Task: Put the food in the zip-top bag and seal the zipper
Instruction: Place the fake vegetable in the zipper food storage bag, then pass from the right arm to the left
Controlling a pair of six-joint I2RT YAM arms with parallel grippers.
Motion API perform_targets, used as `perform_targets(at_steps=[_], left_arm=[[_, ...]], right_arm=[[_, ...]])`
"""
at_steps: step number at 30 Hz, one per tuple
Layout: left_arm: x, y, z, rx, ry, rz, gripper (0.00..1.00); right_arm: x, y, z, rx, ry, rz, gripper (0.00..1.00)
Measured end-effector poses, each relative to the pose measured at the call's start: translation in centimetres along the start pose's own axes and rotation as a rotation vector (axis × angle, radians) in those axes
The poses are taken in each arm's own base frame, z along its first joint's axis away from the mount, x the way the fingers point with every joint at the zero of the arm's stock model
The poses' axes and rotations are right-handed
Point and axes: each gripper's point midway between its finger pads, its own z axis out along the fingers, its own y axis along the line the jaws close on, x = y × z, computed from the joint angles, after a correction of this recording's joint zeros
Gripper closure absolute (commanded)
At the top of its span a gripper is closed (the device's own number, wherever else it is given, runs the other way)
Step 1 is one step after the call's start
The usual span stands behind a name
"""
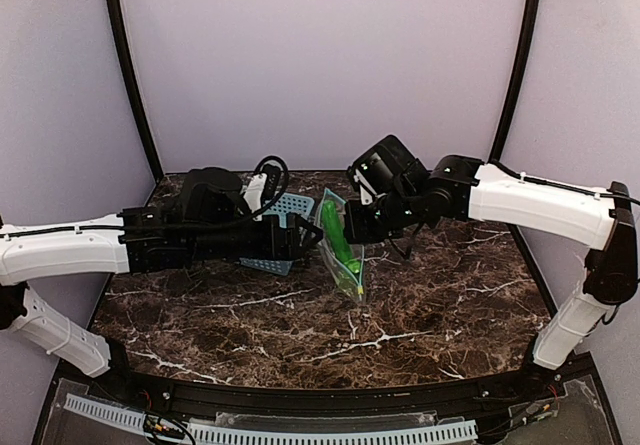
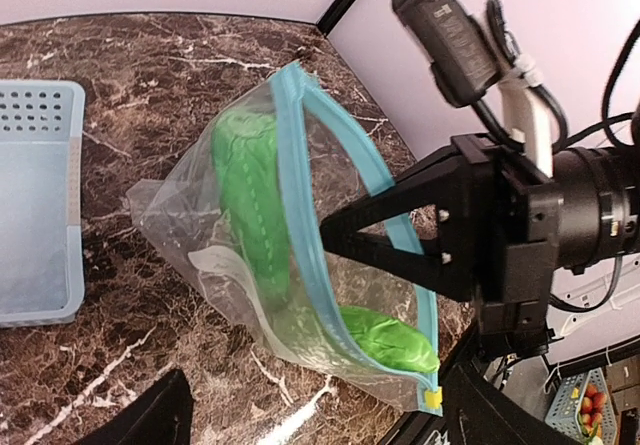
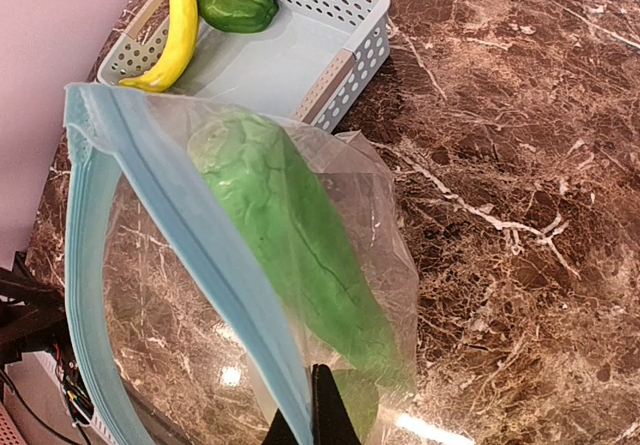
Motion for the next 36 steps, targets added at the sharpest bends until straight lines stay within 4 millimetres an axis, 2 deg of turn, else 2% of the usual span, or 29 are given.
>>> perform_targets(at_steps=[5,8,16,18,19,21,22,23,24,25,26,27,29,32,36], left_arm=[[2.2,2.1,1.2,-0.015,0.062,-0.072,0.14],[2.9,2.5,2.2,-0.006,0.085,-0.106,0.14],[2.3,0.8,3.5,0.096,0.068,-0.157,0.12],[2.2,0.7,3.9,0.109,0.065,-0.167,0.14],[2.3,0.6,4.1,0.112,0.068,-0.169,0.17],[2.7,1.0,4.8,0.110,0.082,-0.177,0.32],[3.0,1.2,5.1,0.105,0.089,-0.184,0.45],[3.2,1.5,5.4,0.097,0.097,-0.185,0.51],[3.5,1.8,5.7,0.089,0.104,-0.195,0.64],[3.8,2.1,6.0,0.081,0.113,-0.193,0.70],[4.0,2.3,6.3,0.075,0.119,-0.202,0.81],[4.2,2.5,6.4,0.070,0.125,-0.199,0.86],[4.5,2.7,6.7,0.065,0.134,-0.205,0.98],[4.8,2.7,6.9,0.070,0.146,-0.203,0.99],[5.2,2.7,7.3,0.070,0.163,-0.208,0.99]], right_arm=[[0.0,0.0,0.0,0.000,0.000,0.000,1.00],[0.0,0.0,0.1,0.000,0.001,0.000,1.00],[0.4,0.0,0.7,0.004,0.018,-0.001,1.00],[0.5,0.0,0.7,0.002,0.022,-0.001,1.00],[0.5,0.0,0.8,0.002,0.023,-0.001,1.00],[0.5,0.0,0.8,0.002,0.023,-0.001,1.00],[0.5,0.0,0.8,0.002,0.023,-0.001,1.00],[0.5,0.0,0.8,0.002,0.024,-0.001,1.00],[0.6,0.0,0.8,0.002,0.024,-0.001,1.00],[0.6,-0.1,0.8,0.003,0.026,-0.001,1.00],[0.8,-0.2,0.9,0.004,0.030,0.001,1.00],[1.1,-0.3,1.1,0.009,0.036,0.001,1.00],[1.8,-0.8,1.4,0.021,0.054,0.000,0.92],[2.8,-1.4,1.9,0.033,0.080,-0.001,0.74],[3.7,-1.6,1.9,0.027,0.100,-0.009,0.42]])
